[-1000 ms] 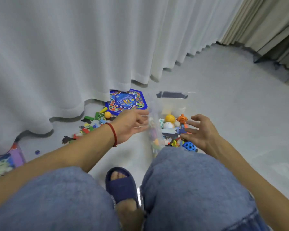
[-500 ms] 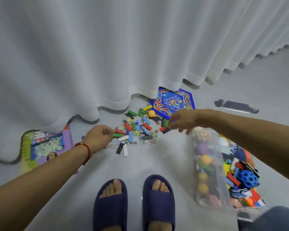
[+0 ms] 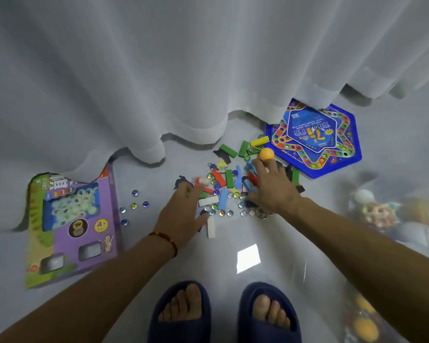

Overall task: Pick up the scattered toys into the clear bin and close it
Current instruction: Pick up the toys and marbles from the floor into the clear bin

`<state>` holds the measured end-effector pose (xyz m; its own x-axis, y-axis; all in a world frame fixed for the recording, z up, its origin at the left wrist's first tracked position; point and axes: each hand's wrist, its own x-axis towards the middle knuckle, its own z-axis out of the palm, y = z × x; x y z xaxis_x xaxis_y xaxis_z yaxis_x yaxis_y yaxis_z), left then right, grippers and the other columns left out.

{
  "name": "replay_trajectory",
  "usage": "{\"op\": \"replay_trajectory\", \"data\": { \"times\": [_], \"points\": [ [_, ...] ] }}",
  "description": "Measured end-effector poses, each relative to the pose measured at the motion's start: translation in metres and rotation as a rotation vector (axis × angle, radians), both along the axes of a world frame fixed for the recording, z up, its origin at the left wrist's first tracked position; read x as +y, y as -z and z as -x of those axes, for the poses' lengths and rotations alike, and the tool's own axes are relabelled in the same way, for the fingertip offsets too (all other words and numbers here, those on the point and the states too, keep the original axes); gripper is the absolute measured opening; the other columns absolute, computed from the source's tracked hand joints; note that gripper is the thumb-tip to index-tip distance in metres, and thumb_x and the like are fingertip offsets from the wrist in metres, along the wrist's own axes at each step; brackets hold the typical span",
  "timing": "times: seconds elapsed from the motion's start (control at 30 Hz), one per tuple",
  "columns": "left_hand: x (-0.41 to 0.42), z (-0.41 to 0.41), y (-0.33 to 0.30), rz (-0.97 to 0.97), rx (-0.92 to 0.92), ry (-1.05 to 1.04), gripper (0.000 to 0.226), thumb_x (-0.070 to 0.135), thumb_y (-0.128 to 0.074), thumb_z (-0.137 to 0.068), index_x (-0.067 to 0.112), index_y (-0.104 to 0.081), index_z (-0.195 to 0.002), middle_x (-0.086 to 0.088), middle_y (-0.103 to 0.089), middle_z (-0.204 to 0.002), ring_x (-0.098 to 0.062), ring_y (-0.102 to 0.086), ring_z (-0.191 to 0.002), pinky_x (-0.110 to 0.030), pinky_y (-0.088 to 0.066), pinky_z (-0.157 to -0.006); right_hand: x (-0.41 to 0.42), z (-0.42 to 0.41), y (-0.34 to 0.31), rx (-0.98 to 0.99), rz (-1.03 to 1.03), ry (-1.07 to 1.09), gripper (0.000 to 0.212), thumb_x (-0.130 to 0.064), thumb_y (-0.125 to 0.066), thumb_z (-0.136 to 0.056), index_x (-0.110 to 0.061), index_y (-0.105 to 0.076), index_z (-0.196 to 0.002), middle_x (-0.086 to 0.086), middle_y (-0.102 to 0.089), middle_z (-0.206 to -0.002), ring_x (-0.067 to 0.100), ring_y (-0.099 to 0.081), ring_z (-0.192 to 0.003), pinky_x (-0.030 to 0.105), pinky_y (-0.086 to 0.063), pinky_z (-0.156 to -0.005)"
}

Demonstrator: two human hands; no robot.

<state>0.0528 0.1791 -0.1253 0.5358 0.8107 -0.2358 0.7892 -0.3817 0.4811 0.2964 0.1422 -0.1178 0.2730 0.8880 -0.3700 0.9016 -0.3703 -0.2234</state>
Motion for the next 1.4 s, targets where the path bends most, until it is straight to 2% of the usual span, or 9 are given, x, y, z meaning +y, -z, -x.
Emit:
{"op": "replay_trajectory", "data": {
  "times": [0.13,0.33,0.6,0.73,0.83,1.03,1.2,1.3,1.4],
  "points": [
    [0.009,-0.017,0.006,-0.063,0.114,0.040,0.055,0.039,-0.066,-0.086,0.026,-0.044,-0.135,-0.002,-0.034,-0.131,-0.019,-0.050,-0.111,-0.036,-0.054,-0.086,0.000,-0.002,0.016,-0.042,-0.035,-0.037,0.080,-0.044,-0.071,-0.084,-0.026,-0.028,-0.148,0.010,-0.035,-0.146,0.037,-0.040,-0.127,0.051,-0.049,-0.096],
    [0.024,-0.036,0.002,-0.118,0.249,0.129,0.037,0.031,-0.059,-0.091,0.023,-0.048,-0.126,-0.003,-0.038,-0.120,-0.019,-0.050,-0.101,-0.036,-0.056,-0.079,0.008,0.001,0.016,-0.062,-0.013,-0.142,0.076,-0.055,-0.067,-0.082,-0.028,-0.030,-0.143,0.015,-0.033,-0.141,0.037,-0.040,-0.124,0.051,-0.055,-0.090],
    [0.027,-0.042,0.003,-0.197,0.337,0.206,0.034,0.029,-0.060,-0.094,0.018,-0.047,-0.122,-0.005,-0.043,-0.116,-0.019,-0.053,-0.098,-0.034,-0.055,-0.080,0.016,0.006,0.017,0.058,0.002,-0.098,0.050,-0.029,-0.066,-0.093,-0.014,-0.041,-0.135,0.021,-0.029,-0.141,0.039,-0.044,-0.119,0.046,-0.047,-0.097],
    [0.027,-0.037,0.005,-0.257,0.393,0.230,0.031,0.031,-0.060,-0.094,0.019,-0.049,-0.120,-0.004,-0.046,-0.113,-0.019,-0.051,-0.097,-0.032,-0.054,-0.075,0.019,0.014,0.019,-0.019,0.052,-0.112,0.048,-0.020,-0.051,-0.102,-0.009,-0.033,-0.145,0.028,-0.023,-0.148,0.046,-0.040,-0.125,0.048,-0.042,-0.101],
    [0.025,-0.037,0.011,-0.314,0.484,0.274,0.038,0.028,-0.067,-0.090,0.018,-0.050,-0.123,-0.005,-0.048,-0.116,-0.020,-0.050,-0.103,-0.029,-0.054,-0.080,0.017,0.022,0.021,-0.105,0.033,-0.129,0.050,-0.012,-0.042,-0.104,-0.001,-0.025,-0.150,0.034,-0.026,-0.146,0.046,-0.040,-0.123,0.048,-0.043,-0.098],
    [0.024,-0.038,0.012,-0.360,0.575,0.356,0.050,0.028,-0.064,-0.091,0.014,-0.043,-0.134,-0.008,-0.046,-0.129,-0.024,-0.044,-0.115,-0.028,-0.047,-0.092,0.012,0.030,0.030,-0.194,-0.057,-0.107,0.061,-0.014,-0.059,-0.098,-0.004,-0.026,-0.148,0.028,-0.037,-0.139,0.040,-0.044,-0.120,0.042,-0.051,-0.091],
    [0.028,-0.043,0.008,-0.400,0.649,0.490,0.056,0.029,-0.060,-0.093,0.013,-0.036,-0.141,-0.012,-0.042,-0.140,-0.028,-0.042,-0.122,-0.033,-0.038,-0.104,0.013,0.021,0.028,-0.048,-0.130,-0.022,0.066,-0.005,-0.070,-0.088,-0.012,-0.035,-0.143,0.020,-0.041,-0.137,0.035,-0.046,-0.119,0.043,-0.050,-0.097],
    [0.029,-0.044,0.008,-0.385,0.646,0.511,0.058,0.031,-0.060,-0.093,0.015,-0.035,-0.142,-0.011,-0.041,-0.142,-0.028,-0.040,-0.125,-0.034,-0.035,-0.106,0.014,0.011,0.029,0.087,-0.200,0.058,0.047,-0.004,-0.065,-0.091,-0.015,-0.048,-0.133,0.015,-0.046,-0.132,0.032,-0.052,-0.112,0.042,-0.050,-0.095],
    [0.033,-0.041,0.010,-0.318,0.545,0.436,0.051,0.028,-0.061,-0.091,0.017,-0.042,-0.137,-0.006,-0.046,-0.136,-0.026,-0.041,-0.120,-0.032,-0.039,-0.102,0.011,0.000,0.020,0.395,-0.310,0.235,0.021,-0.009,-0.057,-0.096,-0.016,-0.057,-0.116,0.007,-0.059,-0.117,0.025,-0.058,-0.102,0.040,-0.052,-0.085]
  ]
}}
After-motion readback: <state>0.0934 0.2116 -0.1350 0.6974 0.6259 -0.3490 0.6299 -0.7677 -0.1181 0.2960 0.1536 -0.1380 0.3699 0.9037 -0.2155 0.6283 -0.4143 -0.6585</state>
